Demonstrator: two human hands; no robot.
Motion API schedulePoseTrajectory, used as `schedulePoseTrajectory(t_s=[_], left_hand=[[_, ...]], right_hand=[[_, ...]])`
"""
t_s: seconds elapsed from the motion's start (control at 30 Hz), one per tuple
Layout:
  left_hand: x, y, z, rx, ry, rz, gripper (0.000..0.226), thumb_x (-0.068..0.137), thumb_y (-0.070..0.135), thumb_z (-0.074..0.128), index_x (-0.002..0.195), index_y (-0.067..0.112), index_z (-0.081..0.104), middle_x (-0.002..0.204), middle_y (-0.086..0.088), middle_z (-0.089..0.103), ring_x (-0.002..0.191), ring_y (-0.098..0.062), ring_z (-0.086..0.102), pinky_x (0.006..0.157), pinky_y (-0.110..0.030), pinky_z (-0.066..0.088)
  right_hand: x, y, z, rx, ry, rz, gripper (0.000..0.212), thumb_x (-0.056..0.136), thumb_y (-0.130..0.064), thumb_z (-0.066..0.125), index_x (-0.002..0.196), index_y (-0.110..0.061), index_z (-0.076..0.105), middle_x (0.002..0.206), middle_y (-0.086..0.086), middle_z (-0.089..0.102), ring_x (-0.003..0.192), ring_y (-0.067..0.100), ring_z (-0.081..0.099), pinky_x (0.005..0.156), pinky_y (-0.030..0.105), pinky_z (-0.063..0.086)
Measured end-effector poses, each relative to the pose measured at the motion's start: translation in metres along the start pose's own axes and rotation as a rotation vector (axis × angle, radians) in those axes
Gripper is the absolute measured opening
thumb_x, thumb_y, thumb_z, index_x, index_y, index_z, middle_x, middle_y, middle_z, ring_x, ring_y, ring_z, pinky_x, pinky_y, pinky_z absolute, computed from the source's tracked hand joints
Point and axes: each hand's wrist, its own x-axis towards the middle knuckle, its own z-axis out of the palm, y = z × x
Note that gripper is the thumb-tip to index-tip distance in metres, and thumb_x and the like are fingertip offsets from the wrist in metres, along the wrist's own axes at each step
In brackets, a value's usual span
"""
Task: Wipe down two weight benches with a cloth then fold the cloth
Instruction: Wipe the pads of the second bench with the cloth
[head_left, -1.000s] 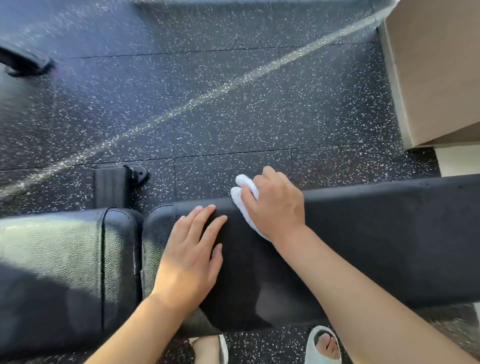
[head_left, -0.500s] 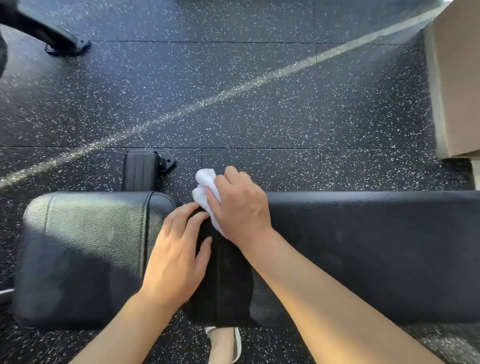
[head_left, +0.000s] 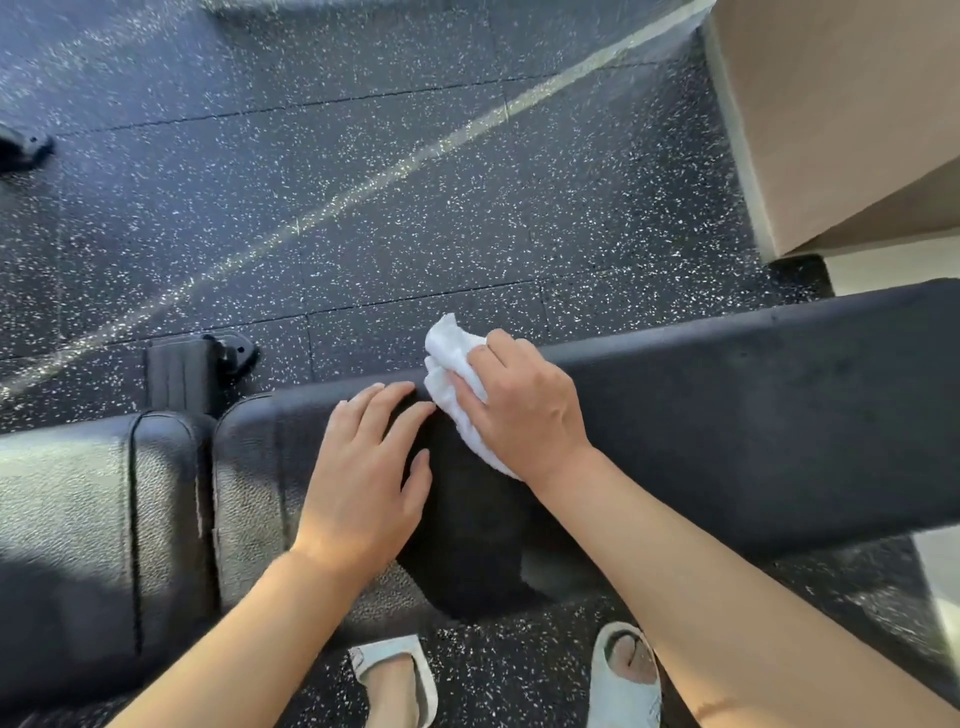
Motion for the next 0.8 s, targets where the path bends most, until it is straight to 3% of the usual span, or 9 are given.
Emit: schedulePoseTrajectory(t_s=[0.2, 0.33, 0.67, 0.8], left_hand=[[0.036, 0.076, 0.031, 0.004, -0.024, 0.067, 0.034, 0.093, 0.016, 0.069, 0.127, 0.014, 0.065, 0.151, -0.007, 0.054, 0.142, -0.035, 0.044, 0.116, -0.061, 0.038], [0.058, 0.117, 0.047, 0.018, -0.028, 0.136, 0.027, 0.092, 0.022, 0.063, 0.118, 0.015, 0.068, 0.147, -0.006, 0.058, 0.138, -0.033, 0.047, 0.113, -0.058, 0.040], [0.109, 0.186, 0.079, 0.078, -0.002, 0.048, 0.051, 0.100, 0.031, 0.047, 0.147, 0.012, 0.055, 0.152, -0.007, 0.056, 0.138, -0.034, 0.049, 0.117, -0.056, 0.034], [0.102, 0.188, 0.093, 0.110, 0.057, 0.018, 0.053, 0.102, 0.033, 0.043, 0.152, 0.016, 0.050, 0.156, -0.004, 0.052, 0.143, -0.033, 0.045, 0.125, -0.055, 0.024]], right_hand=[[-0.054, 0.064, -0.042, -0.018, 0.023, 0.080, 0.020, 0.094, -0.030, 0.067, 0.083, -0.014, 0.059, 0.082, 0.002, 0.056, 0.065, 0.021, 0.051, 0.051, 0.034, 0.045], [-0.095, 0.091, -0.068, -0.040, 0.024, 0.163, 0.023, 0.093, -0.032, 0.069, 0.081, -0.016, 0.058, 0.080, 0.000, 0.053, 0.064, 0.019, 0.046, 0.051, 0.032, 0.042], [-0.175, 0.141, -0.120, -0.004, -0.002, 0.241, 0.015, 0.087, -0.021, 0.069, 0.076, -0.017, 0.060, 0.074, -0.002, 0.048, 0.062, 0.018, 0.042, 0.048, 0.033, 0.042], [-0.177, 0.149, -0.121, 0.011, 0.050, 0.218, 0.038, 0.103, -0.034, 0.045, 0.075, -0.016, 0.063, 0.072, -0.002, 0.049, 0.060, 0.018, 0.042, 0.047, 0.031, 0.041]])
